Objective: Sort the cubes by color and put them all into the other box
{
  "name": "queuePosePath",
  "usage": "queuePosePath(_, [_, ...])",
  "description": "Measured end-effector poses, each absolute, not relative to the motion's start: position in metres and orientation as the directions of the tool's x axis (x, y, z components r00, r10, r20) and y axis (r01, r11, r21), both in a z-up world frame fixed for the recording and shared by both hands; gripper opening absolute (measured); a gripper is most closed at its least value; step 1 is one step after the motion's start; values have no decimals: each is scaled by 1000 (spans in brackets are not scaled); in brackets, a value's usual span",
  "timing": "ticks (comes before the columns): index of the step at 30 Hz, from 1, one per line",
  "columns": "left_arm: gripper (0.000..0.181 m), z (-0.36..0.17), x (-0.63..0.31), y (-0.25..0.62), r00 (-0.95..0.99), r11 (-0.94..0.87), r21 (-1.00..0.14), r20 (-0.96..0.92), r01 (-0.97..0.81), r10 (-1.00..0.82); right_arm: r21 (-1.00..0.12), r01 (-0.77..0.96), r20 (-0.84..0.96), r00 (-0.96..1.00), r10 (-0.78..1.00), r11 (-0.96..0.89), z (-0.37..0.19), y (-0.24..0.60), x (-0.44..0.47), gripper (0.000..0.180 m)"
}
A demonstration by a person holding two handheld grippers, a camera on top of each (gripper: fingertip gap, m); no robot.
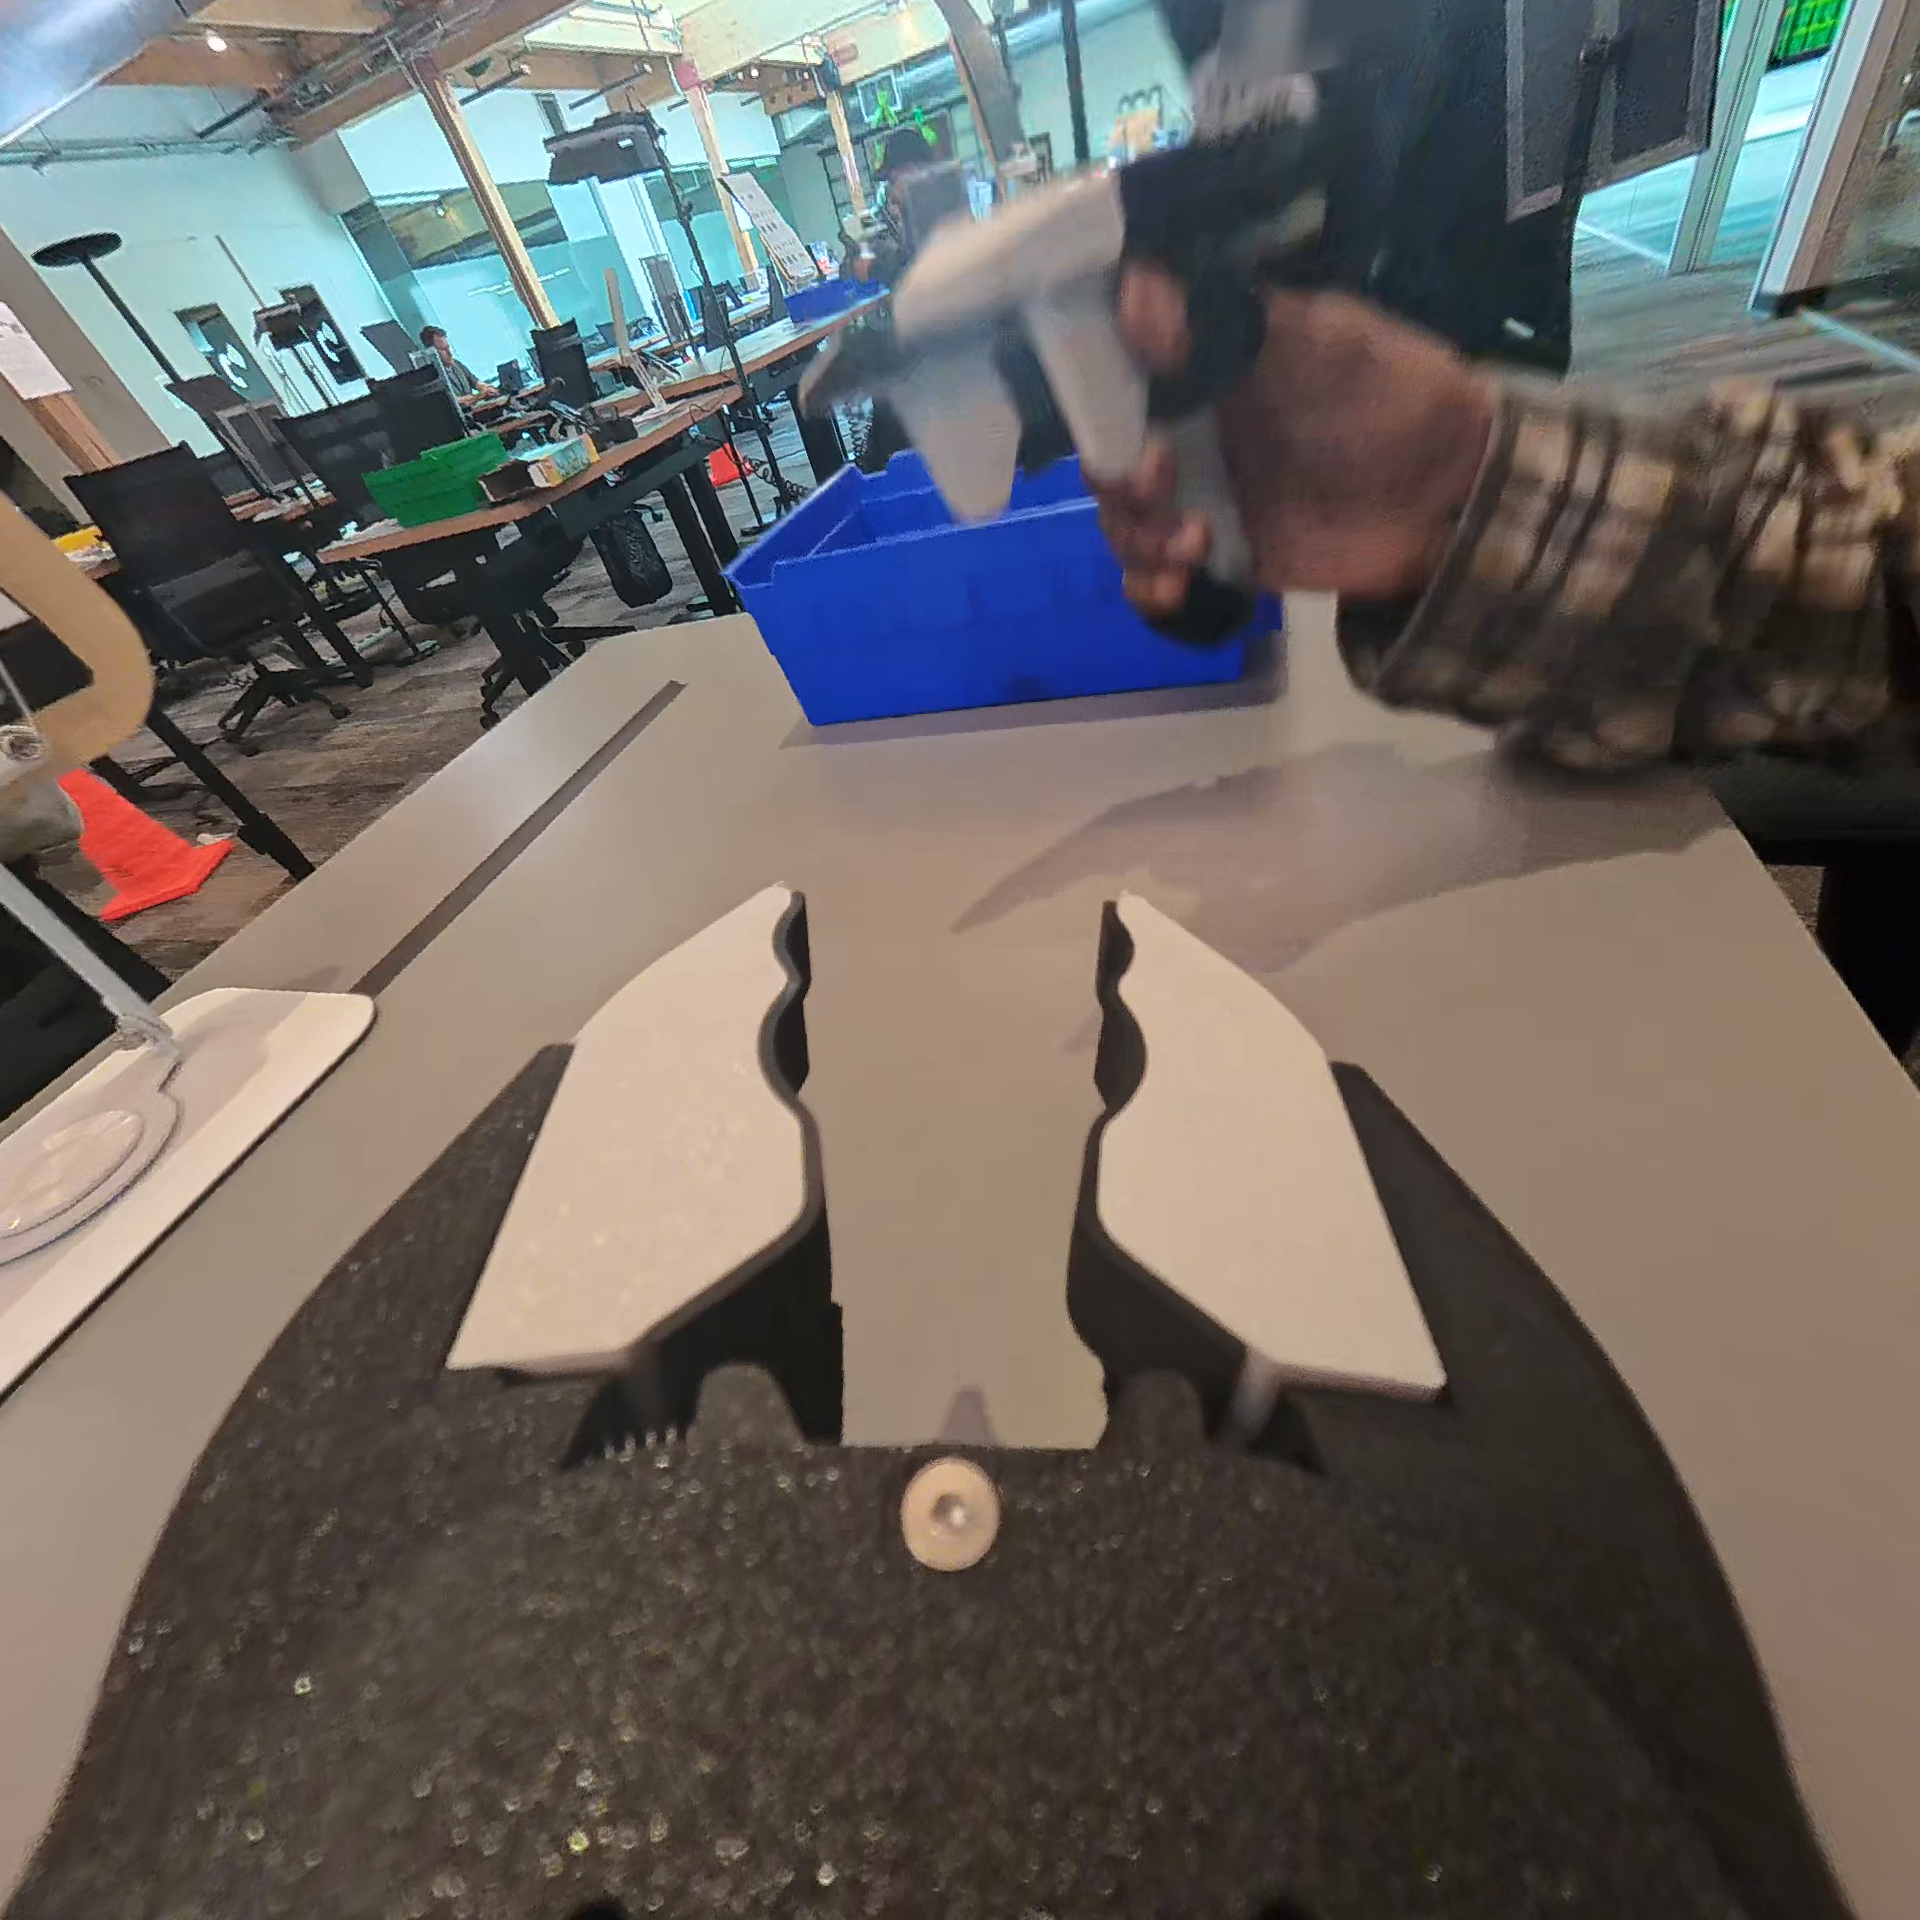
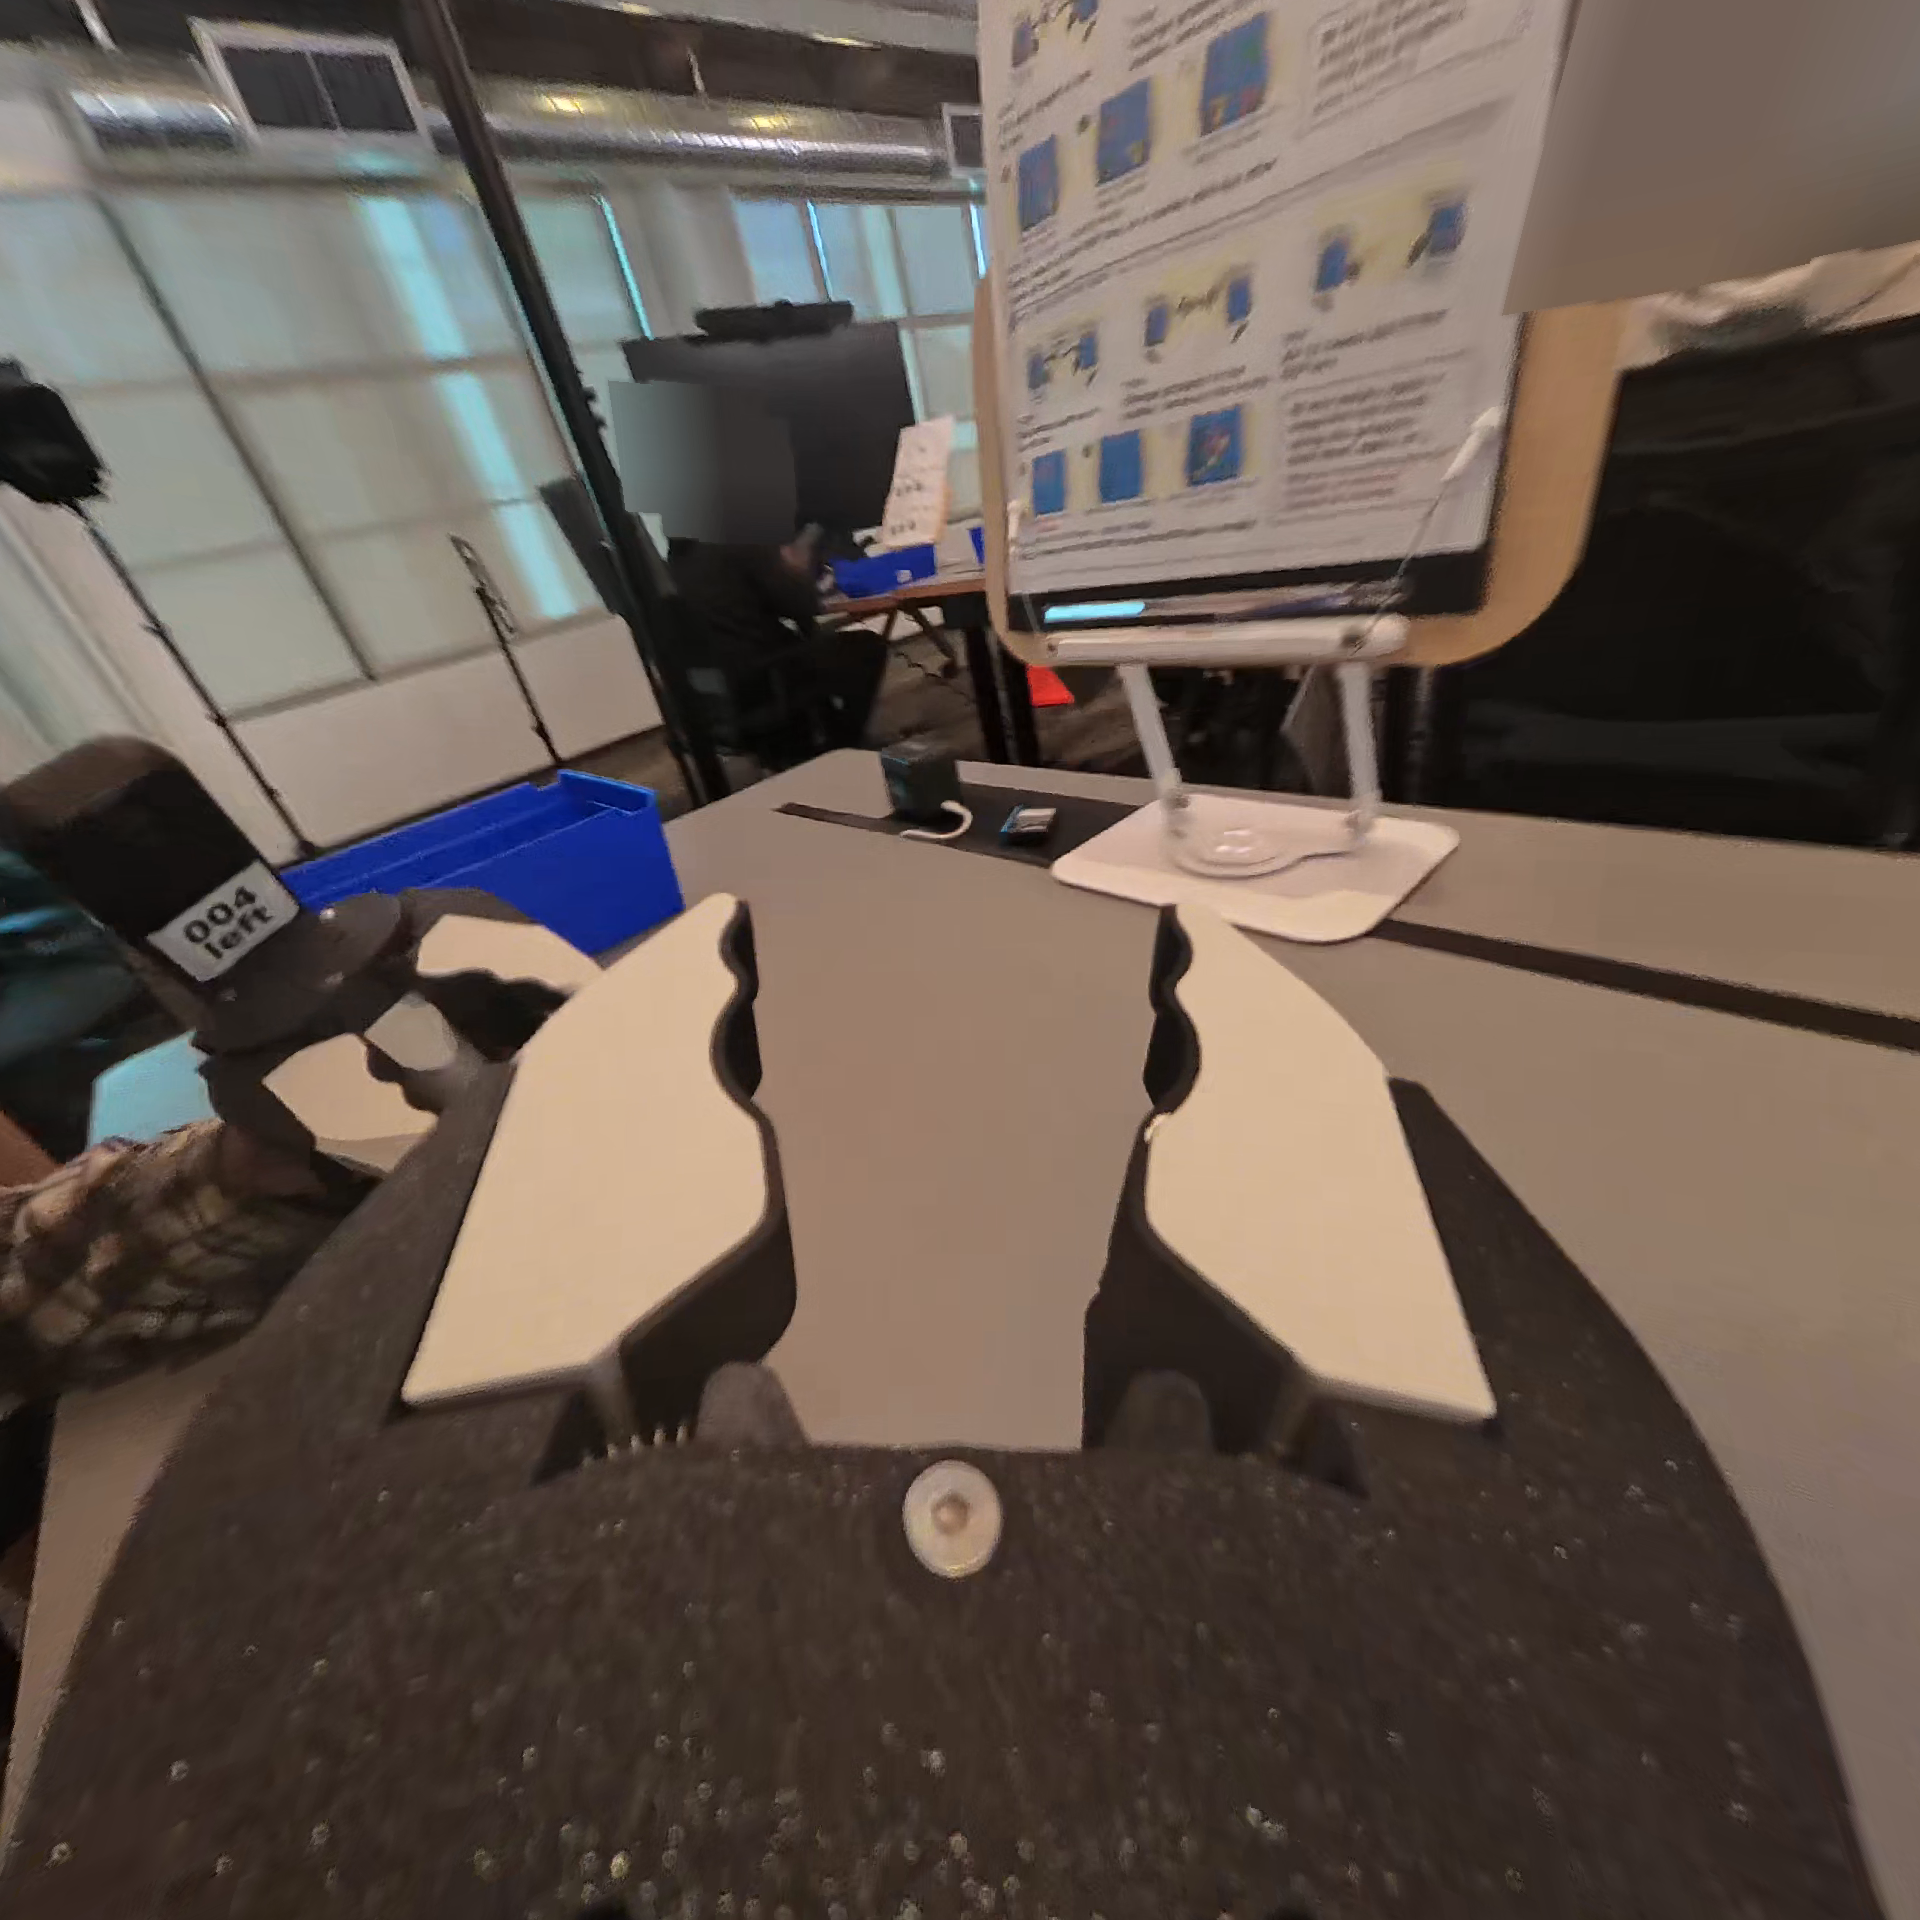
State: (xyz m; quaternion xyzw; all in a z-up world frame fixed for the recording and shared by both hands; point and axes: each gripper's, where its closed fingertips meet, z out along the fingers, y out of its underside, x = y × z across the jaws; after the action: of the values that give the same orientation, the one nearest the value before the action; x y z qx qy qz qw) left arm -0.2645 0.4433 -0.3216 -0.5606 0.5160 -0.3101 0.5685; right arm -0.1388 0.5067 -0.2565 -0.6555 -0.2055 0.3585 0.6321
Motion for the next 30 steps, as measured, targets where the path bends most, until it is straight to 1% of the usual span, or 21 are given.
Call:
queuePosePath(3, [54, -313, -273, 444, 295, 186, -956, -249, -225, -922, -967, -213, -244, 631, 737, -138, -291, 517, -162, 72])
queuePosePath(6, [55, -293, -300, 444, 349, 204, -955, -271, -216, -897, -977, -170, -212, 647, 733, -132, -315, 522, -172, 69])
queuePosePath(9, [55, -258, -354, 444, 445, 228, -945, -313, -235, -839, -984, -103, -177, 633, 754, -144, -328, 519, -181, 67])
queuePosePath(10, [55, -245, -379, 445, 481, 243, -931, -351, -273, -803, -987, -82, -161, 637, 754, -142, -332, 518, -183, 67])
queuePosePath(12, [55, -222, -442, 454, 553, 246, -881, -449, -403, -701, -987, -56, -151, 625, 766, -149, -336, 516, -187, 67])
queuePosePath(13, [55, -214, -479, 462, 587, 211, -850, -494, -483, -641, -986, -52, -155, 620, 769, -157, -338, 516, -188, 67])
queuePosePath(15, [56, -211, -554, 477, 627, 67, -790, -532, -610, -569, -984, -52, -165, 607, 777, -168, -339, 514, -191, 68])
queuePosePath(18, [60, -239, -641, 484, 647, -185, -707, -468, -683, -602, -984, -38, -165, 590, 790, -177, -342, 512, -193, 68])
queuePosePath(20, [58, -265, -673, 475, 615, -269, -639, -410, -721, -673, -986, -23, -146, 592, 792, -164, -343, 512, -192, 68])
queuePosePath(23, [56, -304, -699, 452, 540, -327, -522, -328, -787, -775, -986, -28, -148, 588, 795, -163, -345, 513, -192, 69])
queuePosePath(25, [54, -327, -702, 435, 499, -350, -472, -238, -809, -833, -985, -45, -163, 584, 795, -168, -344, 513, -194, 70])
queuePosePath(27, [56, -348, -699, 416, 453, -366, -416, -132, -832, -881, -985, -52, -164, 586, 794, -166, -343, 514, -196, 70])
queuePosePath(30, [59, -374, -698, 397, 385, -352, -309, -51, -884, -922, -989, -41, -139, 599, 789, -143, -341, 513, -201, 71])
